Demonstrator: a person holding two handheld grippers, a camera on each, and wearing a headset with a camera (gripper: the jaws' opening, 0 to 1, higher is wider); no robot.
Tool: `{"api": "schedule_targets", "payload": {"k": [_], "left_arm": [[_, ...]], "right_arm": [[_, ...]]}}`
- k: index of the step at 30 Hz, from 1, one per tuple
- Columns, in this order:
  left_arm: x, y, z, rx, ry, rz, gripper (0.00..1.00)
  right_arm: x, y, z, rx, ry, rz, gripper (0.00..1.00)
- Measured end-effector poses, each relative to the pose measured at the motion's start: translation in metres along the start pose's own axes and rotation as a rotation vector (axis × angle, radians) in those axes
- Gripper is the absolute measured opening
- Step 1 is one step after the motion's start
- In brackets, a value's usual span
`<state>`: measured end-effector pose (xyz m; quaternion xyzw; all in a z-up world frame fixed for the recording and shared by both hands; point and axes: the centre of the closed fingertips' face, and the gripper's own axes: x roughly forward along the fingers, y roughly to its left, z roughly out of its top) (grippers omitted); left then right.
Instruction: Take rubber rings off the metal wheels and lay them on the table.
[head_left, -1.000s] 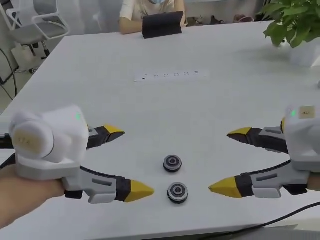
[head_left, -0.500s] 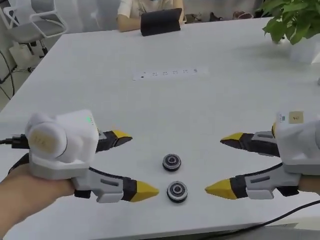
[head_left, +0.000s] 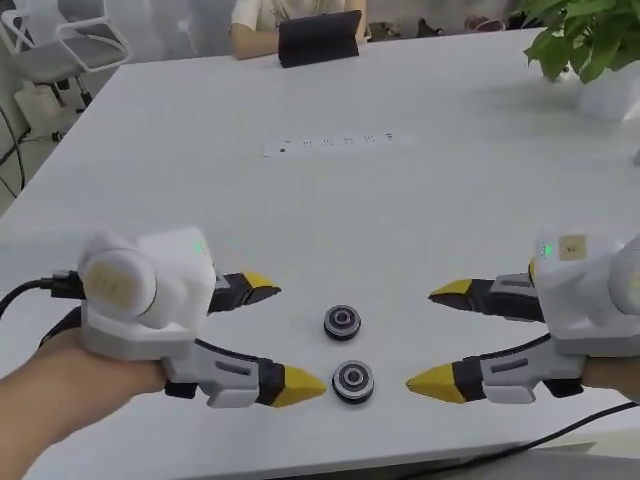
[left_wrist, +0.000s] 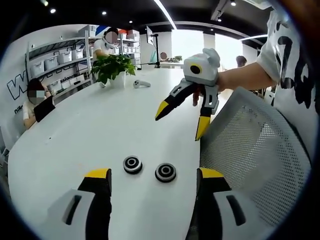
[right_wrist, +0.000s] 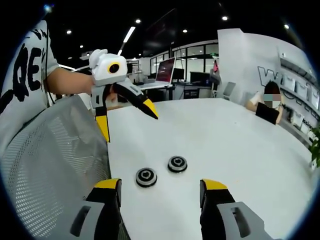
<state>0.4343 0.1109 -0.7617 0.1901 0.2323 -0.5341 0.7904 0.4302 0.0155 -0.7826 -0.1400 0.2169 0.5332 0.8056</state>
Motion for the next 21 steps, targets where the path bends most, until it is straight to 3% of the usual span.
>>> {"api": "schedule_targets", "payload": {"k": [11,21], "left_arm": [[0.010,-0.005,-0.008,-0.001,0.019,-0.037,0.53],[0.022,-0.010,-0.013,0.009,0.045,-0.070,0.51]], "right_arm": [[0.004,0.001,-0.005,0.014,-0.005,0.012,0.57],[0.014,0.003,-0.011,0.020,-0.002,0.043,0.52]]}}
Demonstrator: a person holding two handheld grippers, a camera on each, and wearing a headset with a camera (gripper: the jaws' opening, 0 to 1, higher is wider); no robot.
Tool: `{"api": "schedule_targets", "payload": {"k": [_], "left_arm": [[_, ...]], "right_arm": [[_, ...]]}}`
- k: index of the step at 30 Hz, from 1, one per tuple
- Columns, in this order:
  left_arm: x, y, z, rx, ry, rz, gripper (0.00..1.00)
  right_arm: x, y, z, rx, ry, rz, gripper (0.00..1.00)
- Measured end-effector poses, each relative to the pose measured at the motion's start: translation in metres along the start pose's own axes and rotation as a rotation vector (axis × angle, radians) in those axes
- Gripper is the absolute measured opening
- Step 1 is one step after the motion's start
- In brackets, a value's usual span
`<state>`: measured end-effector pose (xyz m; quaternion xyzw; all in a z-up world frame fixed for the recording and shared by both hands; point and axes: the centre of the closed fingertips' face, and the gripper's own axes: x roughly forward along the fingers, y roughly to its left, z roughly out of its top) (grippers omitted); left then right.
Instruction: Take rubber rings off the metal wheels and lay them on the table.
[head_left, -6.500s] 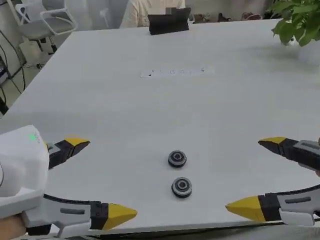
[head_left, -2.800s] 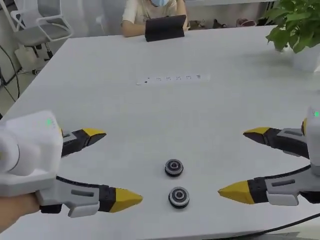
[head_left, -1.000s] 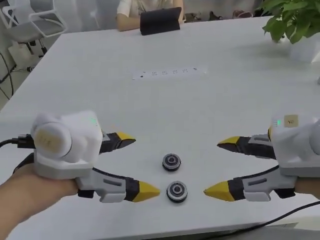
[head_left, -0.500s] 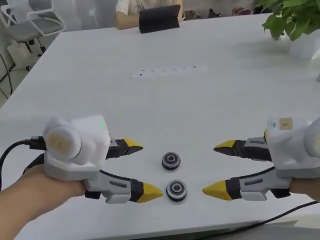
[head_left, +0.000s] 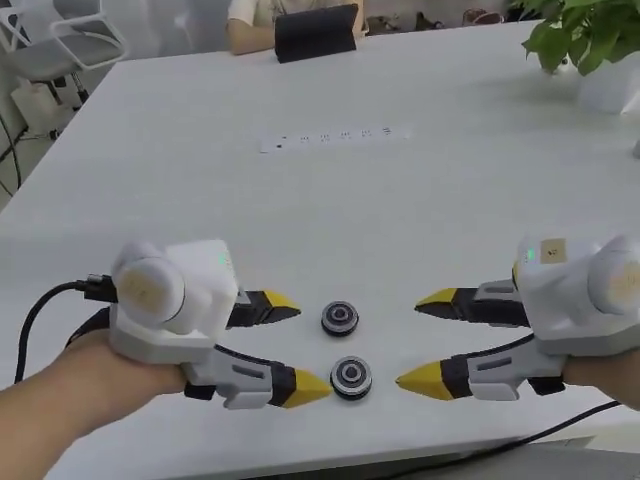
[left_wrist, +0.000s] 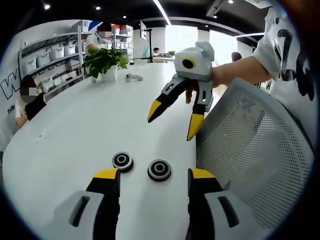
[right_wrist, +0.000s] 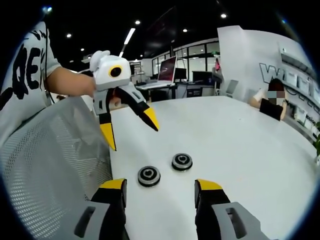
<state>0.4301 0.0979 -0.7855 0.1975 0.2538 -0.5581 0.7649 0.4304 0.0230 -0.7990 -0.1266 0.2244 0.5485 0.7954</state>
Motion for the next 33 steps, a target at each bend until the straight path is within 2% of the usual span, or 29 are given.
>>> {"api": "schedule_targets", "payload": {"k": [12,26,33], "left_arm": [[0.010,-0.004,-0.002,-0.004,0.016,-0.031,0.46],[0.019,-0.004,-0.006,-0.005,0.030,-0.046,0.42],[0.024,-0.008,-0.008,-0.002,0.041,-0.060,0.39]], "right_arm": [[0.013,0.006,-0.006,-0.010,0.022,0.041,0.50],[0.023,0.009,-0.010,-0.005,0.028,0.065,0.48],[0.026,0.012,-0.013,-0.008,0.033,0.078,0.48]]}}
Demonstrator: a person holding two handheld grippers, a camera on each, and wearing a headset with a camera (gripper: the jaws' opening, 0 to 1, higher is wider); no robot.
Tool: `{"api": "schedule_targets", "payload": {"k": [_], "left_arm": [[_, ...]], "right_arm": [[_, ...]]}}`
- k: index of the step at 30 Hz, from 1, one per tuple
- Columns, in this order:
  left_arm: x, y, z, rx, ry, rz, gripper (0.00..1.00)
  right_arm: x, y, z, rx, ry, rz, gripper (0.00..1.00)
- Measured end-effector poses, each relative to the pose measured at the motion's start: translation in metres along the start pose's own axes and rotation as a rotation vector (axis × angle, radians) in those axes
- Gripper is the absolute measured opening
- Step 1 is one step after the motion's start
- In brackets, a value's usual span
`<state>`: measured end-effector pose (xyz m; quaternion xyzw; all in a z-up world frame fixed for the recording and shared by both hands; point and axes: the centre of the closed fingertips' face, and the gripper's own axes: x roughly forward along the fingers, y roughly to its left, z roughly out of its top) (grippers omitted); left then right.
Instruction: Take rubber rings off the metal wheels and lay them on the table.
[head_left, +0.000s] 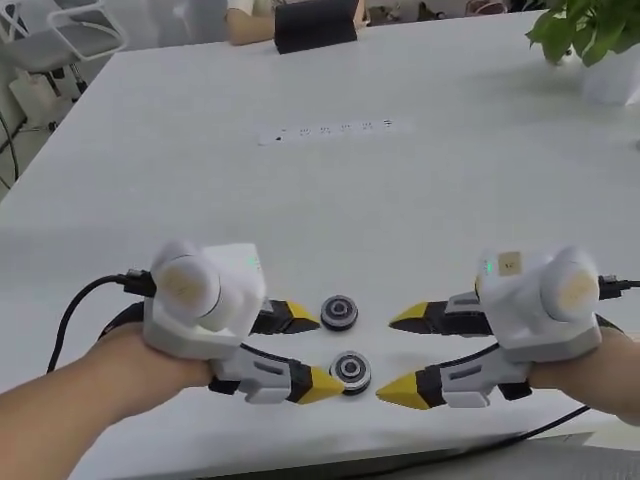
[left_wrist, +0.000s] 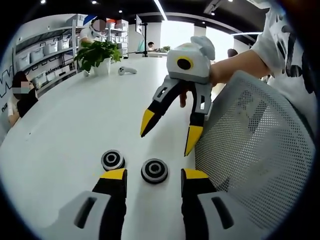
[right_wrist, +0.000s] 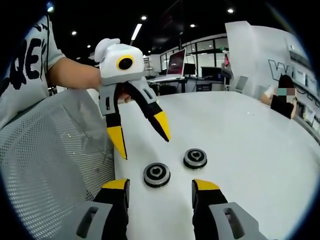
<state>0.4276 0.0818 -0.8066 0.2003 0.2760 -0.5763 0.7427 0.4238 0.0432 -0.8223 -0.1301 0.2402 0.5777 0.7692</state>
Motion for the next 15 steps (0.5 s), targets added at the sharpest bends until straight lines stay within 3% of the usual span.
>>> {"api": "schedule_targets", "payload": {"k": [15], "left_arm": [[0.0106,-0.0034,-0.0026,-0.016,0.008,-0.024,0.32]], "right_arm": [[0.0039,0.0038,0.0005,-0.007,0.002,0.012,0.48]]}}
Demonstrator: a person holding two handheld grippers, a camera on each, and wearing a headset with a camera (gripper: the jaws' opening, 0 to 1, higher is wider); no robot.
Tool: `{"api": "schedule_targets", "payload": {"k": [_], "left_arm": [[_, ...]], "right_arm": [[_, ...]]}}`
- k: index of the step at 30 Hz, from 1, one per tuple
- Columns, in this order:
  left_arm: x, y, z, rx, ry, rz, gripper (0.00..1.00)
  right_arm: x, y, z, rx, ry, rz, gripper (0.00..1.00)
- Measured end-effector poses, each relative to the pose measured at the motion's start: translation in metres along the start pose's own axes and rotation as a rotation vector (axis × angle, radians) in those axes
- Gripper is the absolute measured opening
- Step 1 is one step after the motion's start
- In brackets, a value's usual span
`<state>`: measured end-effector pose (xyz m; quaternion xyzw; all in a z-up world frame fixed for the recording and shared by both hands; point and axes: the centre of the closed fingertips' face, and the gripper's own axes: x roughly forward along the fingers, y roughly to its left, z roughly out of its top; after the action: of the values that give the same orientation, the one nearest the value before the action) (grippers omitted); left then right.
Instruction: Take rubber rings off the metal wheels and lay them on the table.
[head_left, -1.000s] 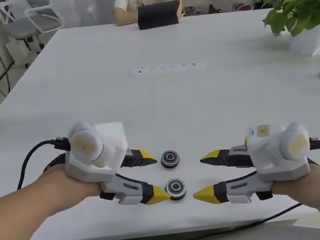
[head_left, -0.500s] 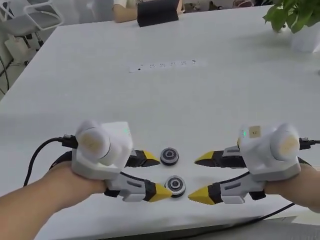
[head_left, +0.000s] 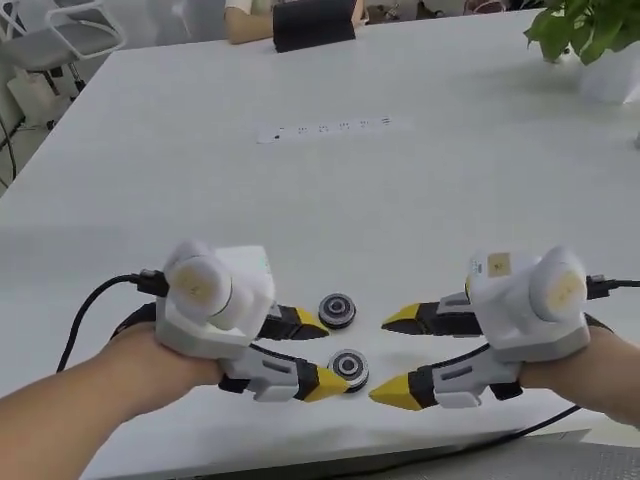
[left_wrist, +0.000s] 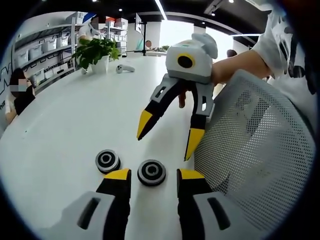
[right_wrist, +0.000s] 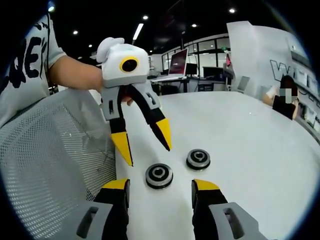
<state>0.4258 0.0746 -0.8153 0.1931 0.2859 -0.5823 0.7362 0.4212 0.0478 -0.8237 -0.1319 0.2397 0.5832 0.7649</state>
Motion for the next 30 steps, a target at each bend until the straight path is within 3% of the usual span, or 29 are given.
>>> {"api": "schedule_targets", "payload": {"k": [12,30], "left_arm": [[0.011,-0.003,-0.008,-0.012,0.023,-0.021,0.25],[0.019,-0.003,-0.010,-0.013,0.030,-0.027,0.17]], "right_arm": [[0.004,0.003,-0.002,-0.002,0.007,0.010,0.47],[0.004,0.004,-0.007,0.001,0.021,0.012,0.47]]}}
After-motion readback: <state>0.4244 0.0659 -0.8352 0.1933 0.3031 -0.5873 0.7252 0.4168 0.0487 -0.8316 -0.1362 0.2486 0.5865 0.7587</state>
